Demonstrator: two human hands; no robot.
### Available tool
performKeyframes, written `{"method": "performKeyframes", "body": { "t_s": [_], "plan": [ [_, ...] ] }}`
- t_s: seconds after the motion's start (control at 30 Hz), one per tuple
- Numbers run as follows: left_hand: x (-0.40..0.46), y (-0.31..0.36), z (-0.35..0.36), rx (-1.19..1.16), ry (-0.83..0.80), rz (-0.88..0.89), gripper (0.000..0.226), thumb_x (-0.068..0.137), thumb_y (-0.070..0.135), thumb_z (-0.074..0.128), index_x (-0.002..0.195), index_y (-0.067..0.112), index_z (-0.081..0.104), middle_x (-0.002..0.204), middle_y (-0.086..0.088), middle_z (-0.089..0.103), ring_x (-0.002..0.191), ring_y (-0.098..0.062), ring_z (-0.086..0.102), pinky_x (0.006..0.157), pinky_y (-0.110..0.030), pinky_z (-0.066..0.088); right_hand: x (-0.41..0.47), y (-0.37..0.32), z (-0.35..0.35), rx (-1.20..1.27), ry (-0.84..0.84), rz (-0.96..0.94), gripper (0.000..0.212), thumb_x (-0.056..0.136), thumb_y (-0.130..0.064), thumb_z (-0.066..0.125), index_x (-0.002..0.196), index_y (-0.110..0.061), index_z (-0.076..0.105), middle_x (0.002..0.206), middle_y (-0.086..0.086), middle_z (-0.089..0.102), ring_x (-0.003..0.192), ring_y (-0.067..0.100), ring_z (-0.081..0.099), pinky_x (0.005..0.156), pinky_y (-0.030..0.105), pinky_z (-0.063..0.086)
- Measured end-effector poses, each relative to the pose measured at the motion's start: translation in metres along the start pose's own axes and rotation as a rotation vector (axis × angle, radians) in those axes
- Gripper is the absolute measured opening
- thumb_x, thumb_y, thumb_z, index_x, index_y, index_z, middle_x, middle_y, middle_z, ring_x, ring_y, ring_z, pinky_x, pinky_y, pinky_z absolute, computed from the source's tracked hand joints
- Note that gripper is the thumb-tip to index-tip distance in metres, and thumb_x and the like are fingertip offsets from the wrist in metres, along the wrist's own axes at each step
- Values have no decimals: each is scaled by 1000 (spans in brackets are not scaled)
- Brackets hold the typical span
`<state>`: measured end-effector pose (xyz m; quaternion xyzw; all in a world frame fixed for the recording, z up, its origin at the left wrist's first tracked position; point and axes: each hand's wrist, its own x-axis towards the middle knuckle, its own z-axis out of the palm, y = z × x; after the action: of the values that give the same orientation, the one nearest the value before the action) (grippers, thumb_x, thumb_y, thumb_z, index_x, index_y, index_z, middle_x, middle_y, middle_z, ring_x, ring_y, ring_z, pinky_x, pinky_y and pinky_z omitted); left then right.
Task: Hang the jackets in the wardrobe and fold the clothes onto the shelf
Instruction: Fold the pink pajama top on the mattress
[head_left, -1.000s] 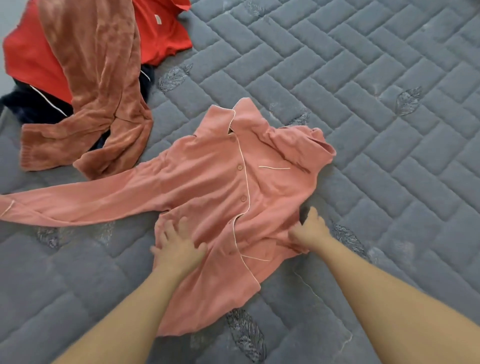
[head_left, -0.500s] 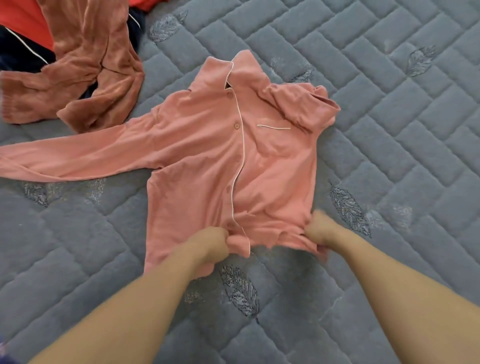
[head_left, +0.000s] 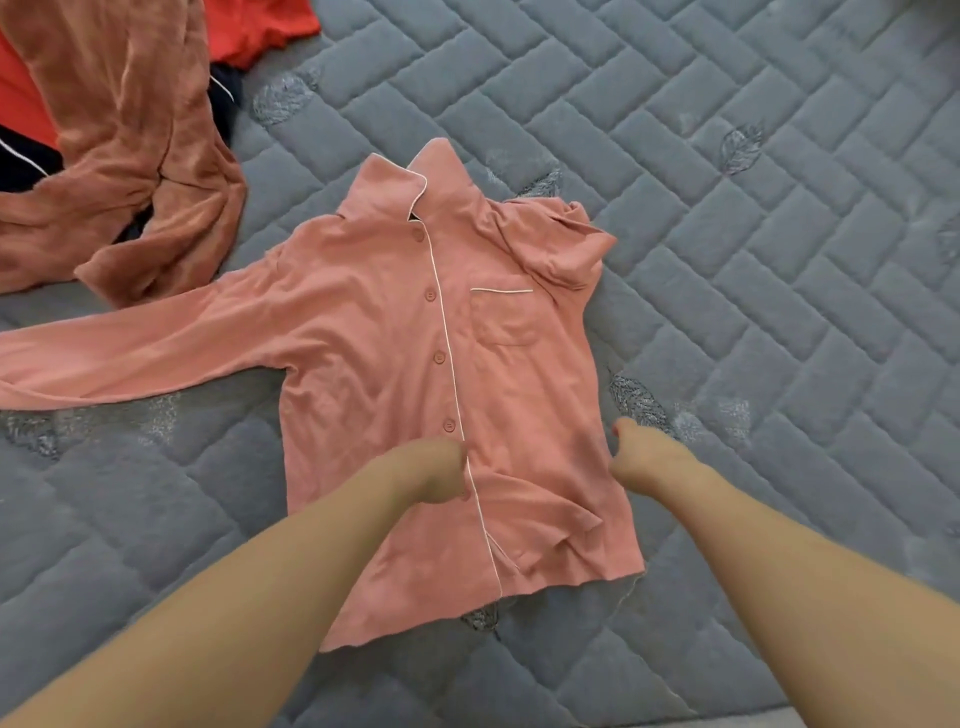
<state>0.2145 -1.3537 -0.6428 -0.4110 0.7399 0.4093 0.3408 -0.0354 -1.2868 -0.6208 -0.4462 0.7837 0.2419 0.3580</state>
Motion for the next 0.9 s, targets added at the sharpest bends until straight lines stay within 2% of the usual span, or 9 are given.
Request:
{"method": "performKeyframes", "body": {
  "t_s": [0.07, 0.13, 0.27, 0.37, 0.47, 0.6, 0.7, 0.77, 0.9],
  "plan": [
    [10, -1, -14, -32, 78, -36, 44, 94, 15, 44, 138, 12, 45, 141, -12, 46, 126, -33, 45, 99, -38, 41, 12, -6, -14, 48, 50, -34, 27, 90, -19, 49, 116, -11, 48, 124, 16, 55, 108, 32, 55, 87, 38, 46],
    [19, -3, -28, -91, 167, -62, 51, 92, 14, 39, 143, 15, 39, 147, -10, 34, 133, -33, 35, 107, -43, 36, 25, -12, -32, 52, 91, -59, 36, 87, -18, 49, 123, -13, 46, 128, 16, 49, 113, 35, 51, 86, 39, 46],
    [55, 2, -68, -177, 336, -97, 68, 86, 12, 46, 150, 20, 23, 156, -7, 14, 142, -31, 17, 112, -44, 30, 72, -26, -77, 28, 220, -119, 59, 85, -11, 48, 142, -15, 33, 140, 17, 38, 126, 39, 42, 98, 48, 43],
    [91, 18, -101, -174, 436, -135, 83, 86, 19, 55, 154, 25, 7, 162, -3, -8, 148, -31, -1, 115, -57, 25, 109, -31, -106, 4, 320, -196, 66, 82, -6, 50, 144, -15, 29, 140, 14, 36, 127, 40, 41, 99, 49, 43],
    [139, 34, -146, -175, 556, -149, 99, 85, 27, 63, 155, 31, -6, 162, 1, -19, 150, -31, -11, 114, -65, 20, 147, -27, -131, -34, 399, -258, 73, 85, -4, 49, 150, -19, 21, 147, 7, 28, 126, 36, 40, 95, 49, 44],
    [204, 45, -164, -188, 465, -268, 94, 93, 48, 54, 150, 44, -20, 159, 6, -32, 147, -31, -25, 101, -83, 9, 197, -11, -155, 21, 504, -349, 72, 86, -4, 50, 152, -17, 22, 155, 5, 24, 131, 34, 38, 98, 48, 44],
    [235, 53, -149, -129, 476, -417, 87, 94, 48, 39, 142, 47, -33, 152, 5, -42, 143, -33, -33, 89, -88, -1, 232, 3, -169, -19, 539, -425, 63, 88, -6, 49, 148, -16, 34, 151, 5, 35, 129, 35, 42, 97, 47, 44],
    [246, 54, -149, -140, 473, -454, 101, 88, 44, 49, 135, 50, -40, 145, 6, -48, 141, -34, -36, 86, -88, -3, 257, 3, -178, 11, 547, -475, 55, 93, -14, 50, 147, -17, 38, 150, 5, 39, 131, 33, 42, 102, 47, 41],
    [249, 52, -155, -150, 422, -502, 125, 74, 33, 62, 119, 53, -53, 131, 9, -60, 138, -32, -41, 85, -88, -5, 288, -32, -200, 98, 387, -528, 56, 92, -38, 59, 143, -22, 44, 144, 4, 45, 132, 30, 41, 107, 44, 36]
  ]
}}
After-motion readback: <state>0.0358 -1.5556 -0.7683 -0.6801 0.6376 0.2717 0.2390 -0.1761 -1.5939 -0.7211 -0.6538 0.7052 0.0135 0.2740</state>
